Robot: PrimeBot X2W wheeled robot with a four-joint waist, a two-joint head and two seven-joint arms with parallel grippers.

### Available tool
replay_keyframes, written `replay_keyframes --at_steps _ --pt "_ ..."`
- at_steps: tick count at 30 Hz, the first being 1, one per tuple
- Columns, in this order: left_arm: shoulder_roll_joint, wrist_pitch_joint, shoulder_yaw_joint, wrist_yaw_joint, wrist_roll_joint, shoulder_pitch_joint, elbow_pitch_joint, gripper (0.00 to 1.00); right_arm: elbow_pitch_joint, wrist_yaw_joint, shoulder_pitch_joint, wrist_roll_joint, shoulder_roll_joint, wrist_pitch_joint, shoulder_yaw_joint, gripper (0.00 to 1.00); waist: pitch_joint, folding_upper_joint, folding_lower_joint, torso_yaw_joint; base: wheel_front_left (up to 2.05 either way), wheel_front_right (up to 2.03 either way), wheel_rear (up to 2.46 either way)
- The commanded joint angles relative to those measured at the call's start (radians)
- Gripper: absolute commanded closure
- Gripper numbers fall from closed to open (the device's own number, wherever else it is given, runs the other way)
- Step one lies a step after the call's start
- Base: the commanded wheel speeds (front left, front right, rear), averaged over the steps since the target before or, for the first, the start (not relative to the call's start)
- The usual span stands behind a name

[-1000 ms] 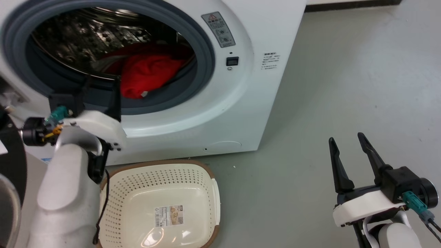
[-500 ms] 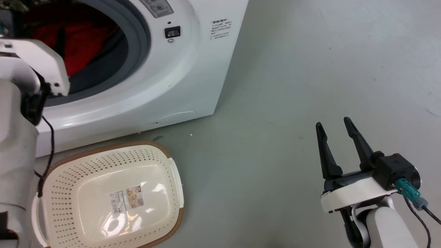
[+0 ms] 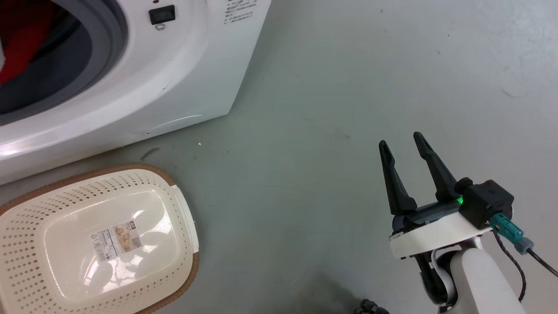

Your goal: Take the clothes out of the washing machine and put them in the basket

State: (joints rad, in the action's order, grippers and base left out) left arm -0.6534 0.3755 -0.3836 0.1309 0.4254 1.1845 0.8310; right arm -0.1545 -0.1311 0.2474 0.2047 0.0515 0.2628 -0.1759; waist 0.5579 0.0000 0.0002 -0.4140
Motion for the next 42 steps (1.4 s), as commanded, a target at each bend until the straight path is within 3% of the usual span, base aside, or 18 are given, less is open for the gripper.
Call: replay_keyframes --at_steps 1,9,11,12,13,16,23,33,42 --pt "-0.027 0.023 -0.017 0.000 0.012 0.029 -0.008 0.00 0.008 0.001 0.021 0.010 -0.002 0.002 -0.009 0.00 0.035 0.0000 -0.0002 -0.025 0.00 0.00 0.00" --pt "-0.088 0.173 -0.055 -0.001 0.062 0.083 0.007 0.00 0.018 0.001 0.031 0.028 -0.002 0.002 -0.031 0.00 0.079 0.0000 -0.0002 -0.050 0.00 0.00 0.00" --pt "-0.096 0.223 -0.064 -0.001 0.073 0.085 0.015 0.58 0.018 0.001 0.033 0.028 -0.002 0.002 -0.034 0.00 0.084 0.0000 -0.0002 -0.053 0.00 0.00 0.00" --pt "-0.099 0.242 -0.068 -0.001 0.077 0.086 0.013 0.73 0.019 0.001 0.035 0.029 -0.002 0.002 -0.034 0.00 0.086 0.0000 -0.0002 -0.055 0.00 0.00 0.00" --pt "-0.103 0.260 -0.068 -0.001 0.086 0.087 0.014 1.00 0.021 0.001 0.037 0.029 -0.002 0.002 -0.035 0.00 0.088 0.0000 -0.0002 -0.056 0.00 0.00 0.00" --pt "-0.106 0.310 -0.066 0.000 0.109 0.075 0.017 1.00 0.059 0.001 0.045 0.032 -0.002 0.002 -0.027 0.00 0.092 0.0000 -0.0002 -0.058 0.00 0.00 0.00" --pt "-0.109 0.256 -0.053 -0.023 0.119 0.053 -0.020 1.00 0.086 0.001 0.029 0.026 -0.002 0.002 -0.022 0.00 0.080 0.0000 -0.0002 -0.055 0.00 0.00 0.00" --pt "-0.053 -0.048 -0.016 -0.077 0.128 -0.038 -0.050 1.00 0.073 0.001 0.029 0.004 -0.002 0.002 -0.006 0.00 0.024 0.0000 -0.0002 -0.026 0.00 0.00 0.00" --pt "0.041 -0.308 -0.011 -0.087 0.140 -0.154 0.013 1.00 0.048 0.001 0.009 -0.023 -0.002 0.002 0.015 0.00 -0.086 0.0000 -0.0002 0.014 0.00 0.00 0.00"
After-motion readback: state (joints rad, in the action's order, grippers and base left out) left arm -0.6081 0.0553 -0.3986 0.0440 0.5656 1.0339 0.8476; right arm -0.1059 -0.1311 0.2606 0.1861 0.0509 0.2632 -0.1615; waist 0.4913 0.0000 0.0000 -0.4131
